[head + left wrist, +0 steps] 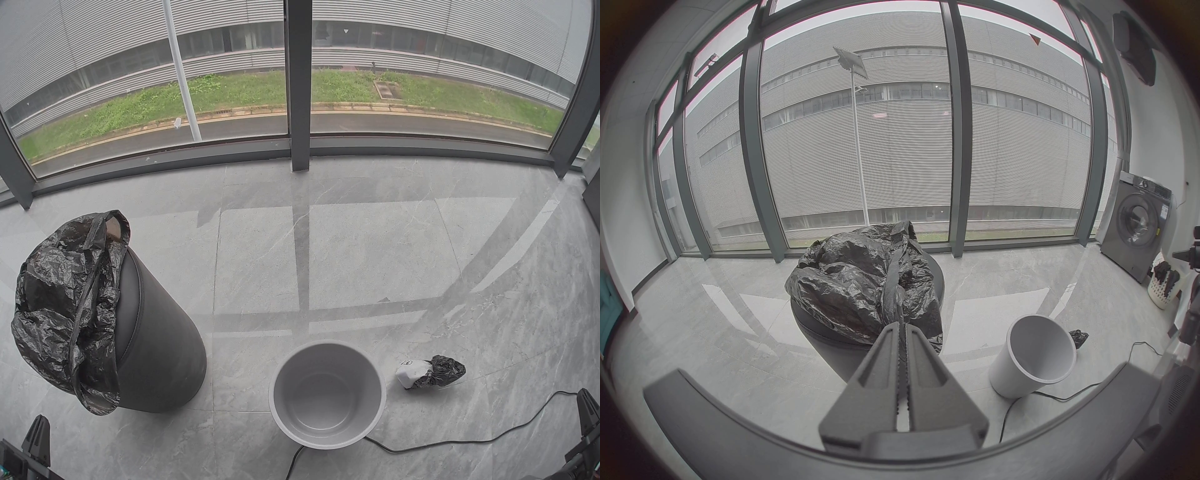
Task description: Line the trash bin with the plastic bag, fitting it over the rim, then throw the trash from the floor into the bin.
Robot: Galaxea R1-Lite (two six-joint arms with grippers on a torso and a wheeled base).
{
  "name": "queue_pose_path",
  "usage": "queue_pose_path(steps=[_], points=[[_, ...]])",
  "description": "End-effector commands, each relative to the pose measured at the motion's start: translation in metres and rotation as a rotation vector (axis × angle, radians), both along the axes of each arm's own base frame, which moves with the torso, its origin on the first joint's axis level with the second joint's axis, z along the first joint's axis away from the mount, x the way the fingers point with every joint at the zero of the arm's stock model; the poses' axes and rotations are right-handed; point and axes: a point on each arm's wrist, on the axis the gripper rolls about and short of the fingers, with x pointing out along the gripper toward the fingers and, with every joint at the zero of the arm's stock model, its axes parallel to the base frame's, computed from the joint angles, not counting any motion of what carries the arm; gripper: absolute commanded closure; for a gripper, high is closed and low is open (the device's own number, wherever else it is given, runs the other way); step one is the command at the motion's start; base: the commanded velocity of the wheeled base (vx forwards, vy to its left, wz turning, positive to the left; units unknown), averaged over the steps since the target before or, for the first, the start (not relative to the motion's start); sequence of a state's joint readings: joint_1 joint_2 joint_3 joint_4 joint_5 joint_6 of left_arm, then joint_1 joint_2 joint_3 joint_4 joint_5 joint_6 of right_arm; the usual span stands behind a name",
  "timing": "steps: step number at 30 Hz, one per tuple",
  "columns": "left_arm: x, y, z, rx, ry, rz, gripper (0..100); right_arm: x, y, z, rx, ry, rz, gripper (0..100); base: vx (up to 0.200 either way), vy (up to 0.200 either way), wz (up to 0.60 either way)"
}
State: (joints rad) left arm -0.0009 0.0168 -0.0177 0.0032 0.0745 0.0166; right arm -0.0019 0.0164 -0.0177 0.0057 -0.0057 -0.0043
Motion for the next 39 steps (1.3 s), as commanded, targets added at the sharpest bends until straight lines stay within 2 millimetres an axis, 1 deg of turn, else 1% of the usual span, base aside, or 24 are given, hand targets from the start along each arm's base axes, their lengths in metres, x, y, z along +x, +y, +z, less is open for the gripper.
queue_pose_path(steps=[1,4,13,22,34,39], points=[[0.0,0.0,-0.0054,0.0,0.002,0.002,100,0.0002,0.0,-0.0048,0.0,0.003,0.0,100,0.0,0.2,0.0],[0.0,0.0,-0.0054,0.0,0.002,0.002,100,0.0002,0.0,-0.0048,0.003,0.003,0.0,100,0.0,0.2,0.0],[0.0,0.0,-0.0054,0.0,0.002,0.002,100,0.0002,0.0,-0.0048,0.0,0.003,0.0,100,-0.2,0.2,0.0],[0.0,0.0,-0.0053,-0.003,0.001,0.002,100,0.0001,0.0,-0.0044,-0.002,0.002,0.002,100,-0.2,0.0,0.0],[0.0,0.0,-0.0048,-0.013,-0.005,0.0,100,0.0001,0.0,-0.0045,-0.003,0.003,0.002,100,0.0,0.0,0.0],[0.001,-0.0002,-0.0047,-0.006,0.019,-0.015,100,0.0002,0.0,-0.0048,0.0,0.003,0.002,100,0.0,0.2,0.0]])
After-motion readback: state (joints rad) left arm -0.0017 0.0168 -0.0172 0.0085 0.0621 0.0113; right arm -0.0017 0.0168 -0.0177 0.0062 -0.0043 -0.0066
